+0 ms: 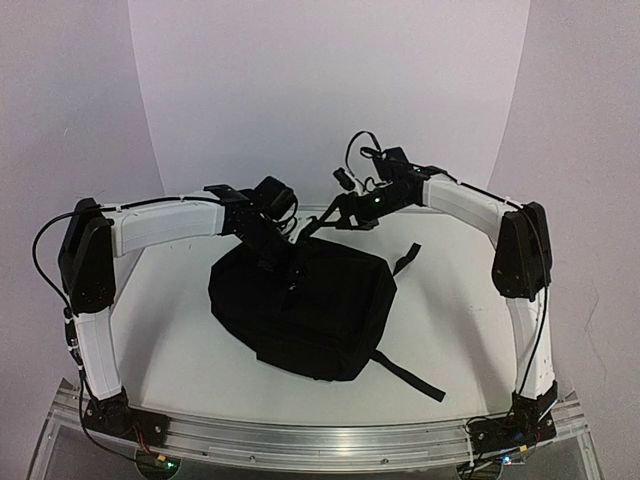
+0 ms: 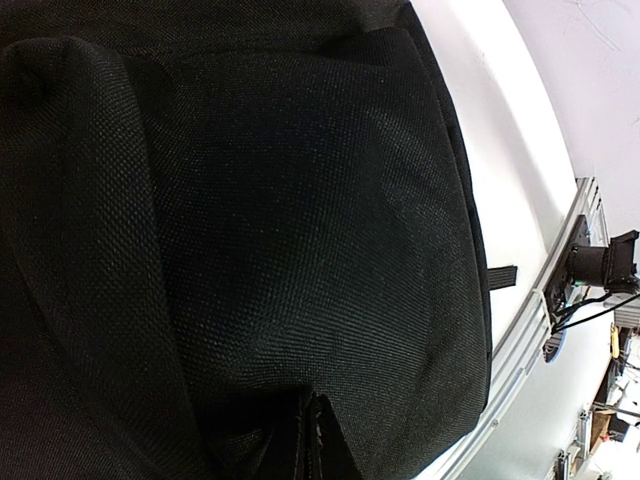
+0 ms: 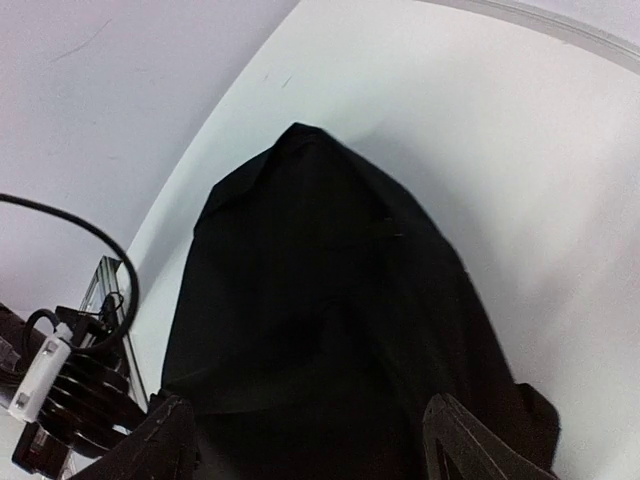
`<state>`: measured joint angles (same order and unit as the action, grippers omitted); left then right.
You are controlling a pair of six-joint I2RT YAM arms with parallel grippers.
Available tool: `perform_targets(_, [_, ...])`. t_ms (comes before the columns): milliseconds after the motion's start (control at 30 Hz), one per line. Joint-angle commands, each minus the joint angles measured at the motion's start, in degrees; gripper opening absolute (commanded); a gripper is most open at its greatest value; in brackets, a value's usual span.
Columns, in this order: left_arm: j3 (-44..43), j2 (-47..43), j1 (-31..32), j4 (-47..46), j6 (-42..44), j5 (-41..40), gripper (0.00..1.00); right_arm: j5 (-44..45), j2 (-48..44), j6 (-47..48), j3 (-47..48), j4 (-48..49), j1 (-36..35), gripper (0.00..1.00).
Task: Pack the student bag
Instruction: Zip the student bag at the center of the board.
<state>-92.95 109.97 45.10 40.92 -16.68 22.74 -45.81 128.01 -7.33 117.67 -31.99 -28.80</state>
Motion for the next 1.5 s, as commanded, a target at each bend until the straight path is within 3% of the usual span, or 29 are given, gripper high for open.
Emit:
perform_targets(0, [-2.34, -0.01, 0.16, -2.42, 0.34, 0.03, 0.00, 0.02, -0.84, 0.73, -1.42, -1.02, -3.29, 0.77])
perform_targets(167, [-1.77, -0.35, 0.16, -2.94, 0.16, 0.20, 0.00, 1.81, 3.02, -4.41, 0.37, -2.24, -3.91, 0.75])
perform_targets(333, [-1.73, -0.18, 0.16, -3.04, 0.07, 0.34, 0.00, 2.04, 4.72, -8.01, 2.04, -2.03, -5.35, 0.86])
perform_targets(433, [-1.76, -0.02, 0.18, -3.05, 0.13, 0.46, 0.00, 1.77, 5.73, -8.98, 2.56, -1.93, -6.25, 0.83])
perform_targets(600, [-1.88, 0.34, 0.16, -2.65, 0.56, 0.11, 0.00, 2.05, 7.79, -9.45, 3.73, -1.27, -6.62, 0.57])
perform_targets(733, [-2.19, 0.28, 0.26, -1.02, 1.00, 0.04, 0.00, 4.03, 8.61, -8.43, 5.93, -1.21, -6.22, 0.15])
perform_targets(800, [-1.63, -0.59, 0.34, -0.45, 1.03, 0.18, 0.00, 5.18, 8.54, -8.46, 6.46, -1.18, -5.61, 0.00])
perform_targets(1100, [6.14, -4.59, 2.79, -0.45, -0.20, 3.56, 0.00, 9.39, 8.40, -7.91, 6.90, -1.23, -2.48, 0.00])
perform_targets(1467, [19.48, -13.42, 7.08, -4.46, -8.12, 5.20, 0.00, 14.02, 11.53, -4.61, 13.29, -1.31, -0.09, 0.00])
